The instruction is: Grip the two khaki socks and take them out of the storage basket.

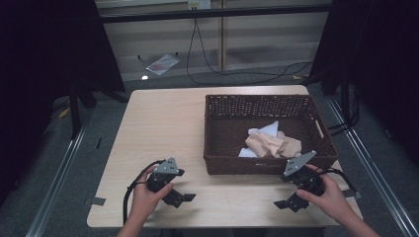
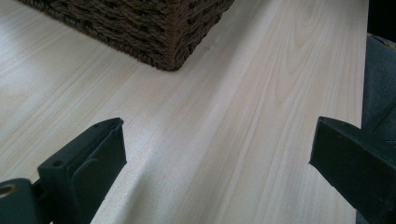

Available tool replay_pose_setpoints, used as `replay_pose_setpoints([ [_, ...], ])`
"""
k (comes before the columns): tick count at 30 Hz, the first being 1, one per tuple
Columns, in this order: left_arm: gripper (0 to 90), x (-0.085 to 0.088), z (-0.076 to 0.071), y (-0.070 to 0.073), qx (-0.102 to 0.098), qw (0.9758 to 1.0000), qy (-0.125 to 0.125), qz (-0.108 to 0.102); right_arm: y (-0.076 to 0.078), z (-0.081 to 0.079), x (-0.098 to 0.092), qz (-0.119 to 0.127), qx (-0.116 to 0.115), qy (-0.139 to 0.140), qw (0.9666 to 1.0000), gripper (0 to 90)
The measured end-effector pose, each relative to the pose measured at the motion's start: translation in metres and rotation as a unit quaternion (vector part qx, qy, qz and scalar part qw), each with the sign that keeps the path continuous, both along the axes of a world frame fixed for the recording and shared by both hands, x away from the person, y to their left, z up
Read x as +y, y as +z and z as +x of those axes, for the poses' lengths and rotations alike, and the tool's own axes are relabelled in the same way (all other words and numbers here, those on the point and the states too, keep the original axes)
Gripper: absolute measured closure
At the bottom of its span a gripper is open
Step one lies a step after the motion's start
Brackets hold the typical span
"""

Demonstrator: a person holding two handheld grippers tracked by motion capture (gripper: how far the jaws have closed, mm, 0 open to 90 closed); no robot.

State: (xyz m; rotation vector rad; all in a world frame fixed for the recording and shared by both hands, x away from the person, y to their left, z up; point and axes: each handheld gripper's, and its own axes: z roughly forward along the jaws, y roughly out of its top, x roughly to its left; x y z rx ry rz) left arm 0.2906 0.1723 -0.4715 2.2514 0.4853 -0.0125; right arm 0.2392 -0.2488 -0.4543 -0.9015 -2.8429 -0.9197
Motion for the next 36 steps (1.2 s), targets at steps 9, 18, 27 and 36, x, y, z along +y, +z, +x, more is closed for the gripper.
replay_pose_setpoints([
  [9,3.2,0.000,0.000,0.000,0.000,1.0000,0.001,0.000,0.009,0.003,0.000,-0.015,0.001,-0.001,0.9999,5.1],
  [18,3.2,0.000,0.000,0.000,0.001,1.0000,0.001,0.000,0.024,0.008,-0.001,-0.034,0.008,0.005,0.9994,6.0],
  [27,3.2,0.000,0.000,0.000,0.001,1.0000,0.000,0.000,0.039,0.013,-0.004,-0.033,0.017,0.009,0.9993,6.0],
  [36,3.2,0.000,0.000,0.000,0.002,1.0000,-0.001,-0.001,0.058,0.017,-0.005,-0.037,0.023,0.012,0.9990,6.0],
])
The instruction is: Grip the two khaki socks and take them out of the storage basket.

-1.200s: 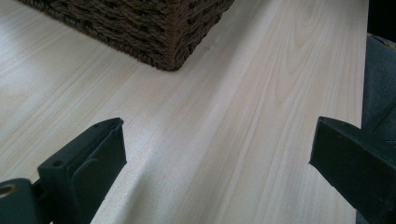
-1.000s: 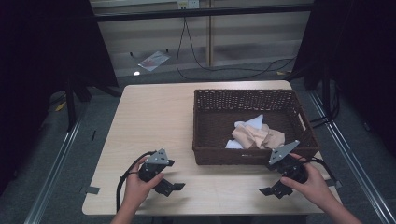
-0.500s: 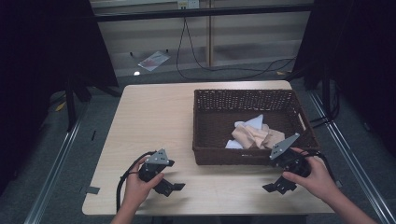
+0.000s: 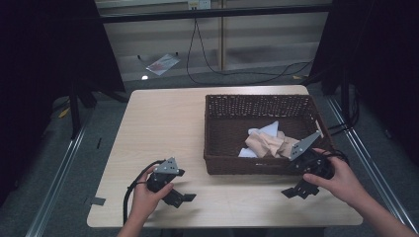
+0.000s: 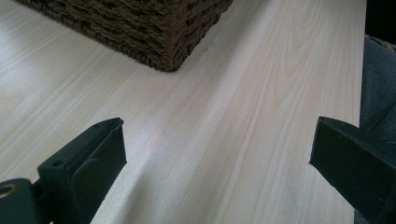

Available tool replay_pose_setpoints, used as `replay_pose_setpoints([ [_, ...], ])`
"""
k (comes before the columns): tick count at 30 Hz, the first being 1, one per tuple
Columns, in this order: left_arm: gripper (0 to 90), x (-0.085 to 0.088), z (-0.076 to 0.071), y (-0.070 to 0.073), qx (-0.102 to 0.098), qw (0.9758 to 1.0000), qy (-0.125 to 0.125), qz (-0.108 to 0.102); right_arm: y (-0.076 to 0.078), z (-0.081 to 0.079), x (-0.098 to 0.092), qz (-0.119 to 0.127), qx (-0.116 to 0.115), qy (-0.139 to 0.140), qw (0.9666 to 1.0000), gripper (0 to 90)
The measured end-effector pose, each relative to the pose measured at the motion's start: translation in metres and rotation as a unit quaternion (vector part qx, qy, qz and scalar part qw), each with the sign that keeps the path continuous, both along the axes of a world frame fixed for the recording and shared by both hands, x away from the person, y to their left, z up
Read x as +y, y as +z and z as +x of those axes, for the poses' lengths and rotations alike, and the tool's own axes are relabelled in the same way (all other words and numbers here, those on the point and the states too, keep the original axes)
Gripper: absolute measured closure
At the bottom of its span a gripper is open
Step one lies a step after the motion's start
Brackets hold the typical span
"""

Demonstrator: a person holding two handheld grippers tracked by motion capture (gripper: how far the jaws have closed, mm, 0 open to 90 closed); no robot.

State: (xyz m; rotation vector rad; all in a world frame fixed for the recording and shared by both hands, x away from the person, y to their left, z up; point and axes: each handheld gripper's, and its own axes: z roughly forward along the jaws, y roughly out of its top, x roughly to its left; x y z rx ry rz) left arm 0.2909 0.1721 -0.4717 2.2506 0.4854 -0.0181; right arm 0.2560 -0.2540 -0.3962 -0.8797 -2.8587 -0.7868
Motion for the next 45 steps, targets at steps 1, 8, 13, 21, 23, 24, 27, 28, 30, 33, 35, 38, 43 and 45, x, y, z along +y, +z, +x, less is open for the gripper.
replay_pose_setpoints([
  [1,3.2,0.000,0.000,0.000,-0.001,1.0000,0.000,-0.002,0.004,0.000,0.000,0.000,0.004,-0.002,1.0000,6.0],
  [8,3.2,0.000,0.000,0.000,0.000,1.0000,0.001,-0.003,0.016,0.005,-0.001,0.002,0.005,-0.001,1.0000,6.0],
  [13,3.2,-0.001,0.000,-0.001,0.001,1.0000,0.002,-0.004,0.028,0.010,-0.002,0.010,0.003,-0.006,0.9999,6.0],
  [21,3.2,0.000,0.000,0.001,-0.001,1.0000,0.003,0.000,0.040,0.023,0.000,0.007,-0.003,-0.010,0.9999,6.0],
  [23,3.2,0.001,0.000,0.001,-0.002,1.0000,0.003,0.003,0.043,0.026,0.000,0.007,-0.002,-0.012,0.9999,6.0],
  [24,3.2,0.001,0.000,0.001,-0.002,1.0000,0.003,0.003,0.044,0.027,0.001,0.005,-0.002,-0.015,0.9999,6.0],
  [27,3.2,0.001,0.000,0.001,-0.002,1.0000,0.003,0.003,0.048,0.034,0.000,0.006,-0.011,-0.019,0.9997,5.9],
  [28,3.2,0.001,0.000,0.001,-0.002,1.0000,0.003,0.003,0.048,0.034,0.000,0.006,-0.011,-0.019,0.9997,5.9],
  [30,3.2,0.001,0.000,0.001,-0.001,1.0000,0.003,0.003,0.049,0.040,0.000,0.003,-0.012,-0.026,0.9996,5.9],
  [33,3.2,0.001,0.000,0.001,-0.002,1.0000,0.002,0.004,0.049,0.046,0.001,0.000,-0.011,-0.034,0.9994,5.9],
  [35,3.2,0.001,0.000,0.001,-0.001,1.0000,0.003,0.003,0.049,0.050,0.002,-0.001,-0.012,-0.036,0.9993,5.9],
  [38,3.2,0.001,0.000,0.001,-0.001,1.0000,0.003,0.004,0.049,0.056,0.002,-0.002,-0.014,-0.042,0.9990,5.9],
  [43,3.2,0.001,0.000,0.001,-0.001,1.0000,0.002,0.003,0.047,0.069,0.002,-0.006,-0.016,-0.054,0.9984,5.9],
  [45,3.2,0.001,0.000,0.001,-0.002,1.0000,0.003,0.004,0.046,0.073,0.002,-0.006,-0.016,-0.057,0.9982,5.9],
])
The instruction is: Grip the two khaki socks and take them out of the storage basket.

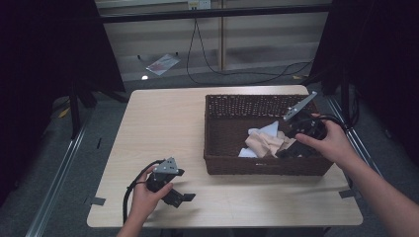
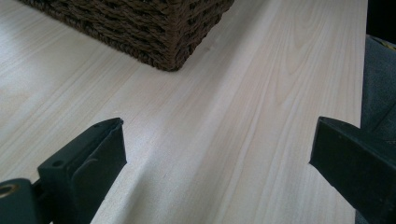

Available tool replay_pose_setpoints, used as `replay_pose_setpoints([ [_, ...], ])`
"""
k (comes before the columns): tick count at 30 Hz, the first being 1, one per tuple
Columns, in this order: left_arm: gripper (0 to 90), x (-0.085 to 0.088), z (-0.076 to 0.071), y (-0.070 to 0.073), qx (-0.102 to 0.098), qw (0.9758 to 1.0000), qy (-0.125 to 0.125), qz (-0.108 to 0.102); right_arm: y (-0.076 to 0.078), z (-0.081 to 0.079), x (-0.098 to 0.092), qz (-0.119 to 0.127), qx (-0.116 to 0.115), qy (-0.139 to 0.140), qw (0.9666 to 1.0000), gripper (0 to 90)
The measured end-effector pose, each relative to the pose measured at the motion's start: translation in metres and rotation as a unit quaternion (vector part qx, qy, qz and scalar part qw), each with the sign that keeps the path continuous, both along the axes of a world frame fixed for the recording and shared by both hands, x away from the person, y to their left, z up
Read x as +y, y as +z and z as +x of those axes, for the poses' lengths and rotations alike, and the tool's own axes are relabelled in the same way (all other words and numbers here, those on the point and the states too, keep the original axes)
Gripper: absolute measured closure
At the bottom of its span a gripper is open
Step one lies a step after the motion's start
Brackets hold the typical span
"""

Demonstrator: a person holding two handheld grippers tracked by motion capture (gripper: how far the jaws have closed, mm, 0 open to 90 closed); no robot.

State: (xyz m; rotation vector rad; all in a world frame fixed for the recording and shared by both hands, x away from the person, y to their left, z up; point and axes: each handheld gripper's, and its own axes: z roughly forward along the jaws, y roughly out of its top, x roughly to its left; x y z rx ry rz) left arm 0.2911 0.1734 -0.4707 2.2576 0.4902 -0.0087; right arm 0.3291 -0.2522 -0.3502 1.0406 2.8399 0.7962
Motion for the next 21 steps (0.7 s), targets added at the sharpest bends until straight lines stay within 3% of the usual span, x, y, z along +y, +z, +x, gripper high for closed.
replay_pose_setpoints([
  [17,3.2,0.001,0.000,-0.001,0.004,1.0000,0.001,-0.005,-0.023,0.031,0.011,-0.017,0.012,-0.025,0.9995,8.1],
  [21,3.2,0.000,0.000,-0.001,0.003,1.0000,0.000,-0.006,-0.029,0.038,0.014,-0.014,0.017,-0.031,0.9993,16.2],
])
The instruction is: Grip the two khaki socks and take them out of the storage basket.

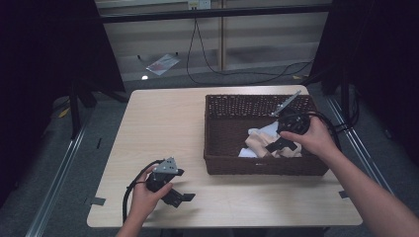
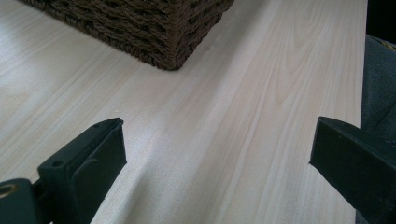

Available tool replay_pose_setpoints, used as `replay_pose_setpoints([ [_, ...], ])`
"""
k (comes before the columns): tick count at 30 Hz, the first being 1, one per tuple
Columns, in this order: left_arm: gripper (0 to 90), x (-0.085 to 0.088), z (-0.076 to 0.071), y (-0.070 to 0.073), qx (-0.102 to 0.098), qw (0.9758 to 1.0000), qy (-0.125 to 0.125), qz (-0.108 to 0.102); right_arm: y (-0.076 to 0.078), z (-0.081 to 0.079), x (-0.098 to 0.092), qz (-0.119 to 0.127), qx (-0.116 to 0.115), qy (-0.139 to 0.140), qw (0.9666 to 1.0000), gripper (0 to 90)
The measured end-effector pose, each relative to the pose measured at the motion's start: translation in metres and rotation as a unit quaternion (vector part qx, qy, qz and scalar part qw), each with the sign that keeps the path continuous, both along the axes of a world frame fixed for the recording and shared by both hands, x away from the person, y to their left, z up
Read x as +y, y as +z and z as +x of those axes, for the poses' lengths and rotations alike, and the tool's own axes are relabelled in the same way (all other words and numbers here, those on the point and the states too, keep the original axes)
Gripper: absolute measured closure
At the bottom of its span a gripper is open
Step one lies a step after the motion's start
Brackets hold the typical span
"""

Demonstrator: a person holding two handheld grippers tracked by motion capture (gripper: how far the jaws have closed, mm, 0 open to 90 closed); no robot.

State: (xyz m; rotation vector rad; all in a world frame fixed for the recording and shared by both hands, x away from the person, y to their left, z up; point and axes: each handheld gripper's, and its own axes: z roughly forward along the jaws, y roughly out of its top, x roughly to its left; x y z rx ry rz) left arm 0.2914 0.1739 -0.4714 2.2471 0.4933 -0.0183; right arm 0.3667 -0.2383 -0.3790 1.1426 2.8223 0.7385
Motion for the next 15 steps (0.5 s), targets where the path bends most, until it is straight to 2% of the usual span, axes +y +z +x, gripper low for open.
replay_pose_setpoints([
  [7,3.2,0.000,0.000,0.000,-0.001,1.0000,0.000,0.001,-0.006,0.006,0.004,-0.011,-0.012,-0.004,0.9999,28.3],
  [10,3.2,0.000,0.000,0.000,-0.001,1.0000,0.000,0.001,-0.008,0.007,0.006,-0.008,-0.016,-0.006,0.9998,33.0],
  [15,3.2,0.000,0.001,0.000,-0.003,1.0000,-0.003,0.003,-0.016,0.011,0.004,-0.007,-0.011,-0.013,0.9998,37.2],
])
